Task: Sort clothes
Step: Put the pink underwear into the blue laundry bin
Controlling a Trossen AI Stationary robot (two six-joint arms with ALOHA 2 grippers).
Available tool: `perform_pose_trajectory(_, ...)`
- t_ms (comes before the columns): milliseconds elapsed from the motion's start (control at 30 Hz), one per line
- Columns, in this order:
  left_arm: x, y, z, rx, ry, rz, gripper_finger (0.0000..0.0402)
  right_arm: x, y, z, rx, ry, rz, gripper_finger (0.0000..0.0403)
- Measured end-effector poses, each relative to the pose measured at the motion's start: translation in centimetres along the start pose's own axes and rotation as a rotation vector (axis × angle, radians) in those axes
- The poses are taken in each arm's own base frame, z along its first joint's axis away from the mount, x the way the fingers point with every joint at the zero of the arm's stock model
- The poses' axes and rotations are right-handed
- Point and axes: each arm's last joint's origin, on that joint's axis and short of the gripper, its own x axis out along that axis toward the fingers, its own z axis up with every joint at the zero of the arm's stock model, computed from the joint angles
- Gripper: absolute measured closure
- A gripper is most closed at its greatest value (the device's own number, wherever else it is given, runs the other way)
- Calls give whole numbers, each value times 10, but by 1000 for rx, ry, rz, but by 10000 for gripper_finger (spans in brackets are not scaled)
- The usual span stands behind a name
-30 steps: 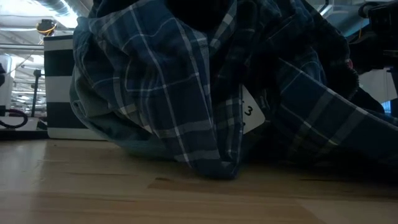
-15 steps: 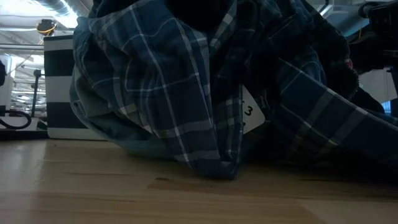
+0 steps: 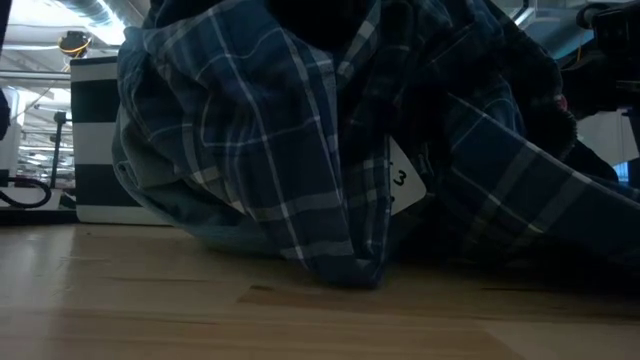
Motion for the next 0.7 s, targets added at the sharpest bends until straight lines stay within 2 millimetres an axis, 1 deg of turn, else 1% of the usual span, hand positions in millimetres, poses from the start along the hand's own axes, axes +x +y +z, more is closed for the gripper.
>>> perform_pose_trajectory(200,15,-7,-4,39,8,-12,188,0,0,0,0,0,0,386)
perform_pose_trajectory(333,16,-20,-3,111,-7,-39,189,0,0,0,0,0,0,386)
perform_pose_trajectory(400,16,-26,-2,153,-22,-50,197,0,0,0,0,0,0,386)
perform_pose_trajectory(533,15,-34,1,224,-45,-66,225,0,0,0,0,0,0,386)
perform_pose_trajectory(700,14,-35,3,280,-57,-35,279,0,0,0,0,0,0,386)
